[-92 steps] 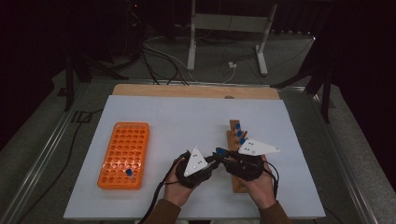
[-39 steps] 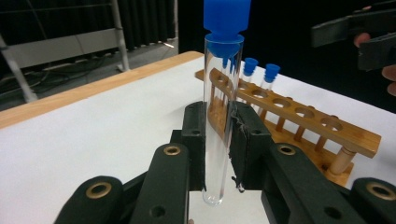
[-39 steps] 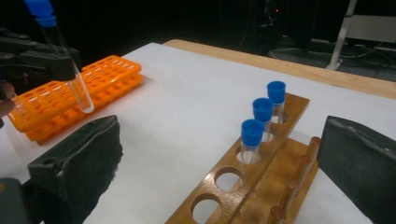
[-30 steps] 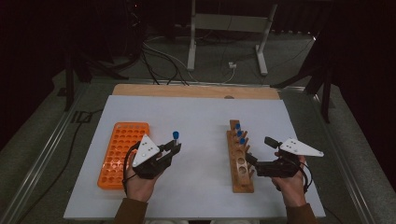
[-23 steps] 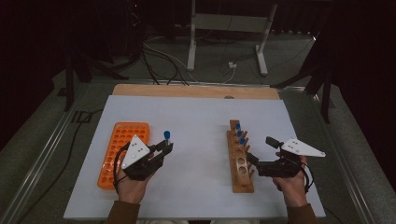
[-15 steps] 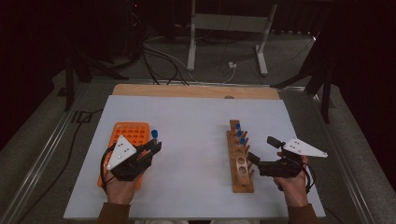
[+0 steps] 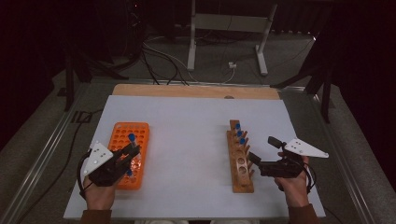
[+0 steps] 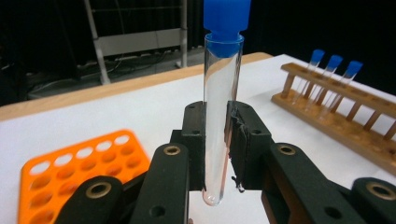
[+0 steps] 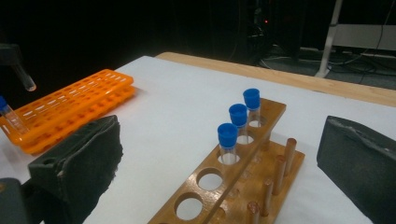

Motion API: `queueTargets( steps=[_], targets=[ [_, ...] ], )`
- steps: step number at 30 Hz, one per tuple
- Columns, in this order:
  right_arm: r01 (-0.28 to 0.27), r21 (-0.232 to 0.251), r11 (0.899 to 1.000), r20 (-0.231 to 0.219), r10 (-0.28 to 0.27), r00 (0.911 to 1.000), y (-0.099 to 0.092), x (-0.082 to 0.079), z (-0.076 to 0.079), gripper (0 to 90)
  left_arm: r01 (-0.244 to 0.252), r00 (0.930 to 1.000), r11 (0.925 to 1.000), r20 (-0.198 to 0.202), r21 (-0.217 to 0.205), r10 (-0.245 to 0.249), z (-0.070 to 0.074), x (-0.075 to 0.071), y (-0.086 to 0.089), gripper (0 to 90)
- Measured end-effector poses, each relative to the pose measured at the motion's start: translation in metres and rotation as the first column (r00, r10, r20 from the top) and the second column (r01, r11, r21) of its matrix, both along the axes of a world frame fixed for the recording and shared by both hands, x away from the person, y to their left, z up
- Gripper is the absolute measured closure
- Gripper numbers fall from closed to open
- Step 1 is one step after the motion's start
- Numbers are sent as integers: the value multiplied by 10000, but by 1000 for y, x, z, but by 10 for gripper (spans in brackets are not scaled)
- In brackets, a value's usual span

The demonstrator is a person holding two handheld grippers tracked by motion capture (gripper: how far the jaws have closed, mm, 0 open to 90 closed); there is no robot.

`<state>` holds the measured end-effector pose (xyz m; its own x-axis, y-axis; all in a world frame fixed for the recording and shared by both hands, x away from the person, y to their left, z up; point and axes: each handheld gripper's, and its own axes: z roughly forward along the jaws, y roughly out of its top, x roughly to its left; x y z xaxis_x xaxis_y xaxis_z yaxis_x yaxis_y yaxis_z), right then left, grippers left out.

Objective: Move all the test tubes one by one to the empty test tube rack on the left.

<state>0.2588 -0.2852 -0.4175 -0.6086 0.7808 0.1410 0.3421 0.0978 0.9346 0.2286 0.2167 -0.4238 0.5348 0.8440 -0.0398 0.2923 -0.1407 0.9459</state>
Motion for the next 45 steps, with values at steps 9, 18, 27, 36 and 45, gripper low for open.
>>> queueTargets(
  steps=[9, 18, 27, 36, 45],
  targets=[
    [22, -12, 10000, -36, -22, 10000, -2, -1, -2, 1, -395, 9988, 9992, -287, -108, 392, -14, -5, 18, 782],
    [21, -61, 10000, -65, -21, 10000, -2, -1, -3, 1, -735, 9946, 9972, -727, 107, 741, -31, -15, 33, 782],
    [-6, -173, 9999, -104, 4, 9999, 1, -1, -5, 1, -654, 9907, 9978, -1189, 141, 666, -44, -21, 35, 782],
    [24, -119, 9999, -73, -25, 10000, 0, -1, -5, 1, -405, 9915, 9992, -1231, 58, 409, -47, -32, 37, 782],
    [29, -95, 10000, -99, -30, 9999, 0, -1, -5, 1, -62, 9840, 9967, -1768, 812, 205, -56, -35, 35, 781]
  ],
)
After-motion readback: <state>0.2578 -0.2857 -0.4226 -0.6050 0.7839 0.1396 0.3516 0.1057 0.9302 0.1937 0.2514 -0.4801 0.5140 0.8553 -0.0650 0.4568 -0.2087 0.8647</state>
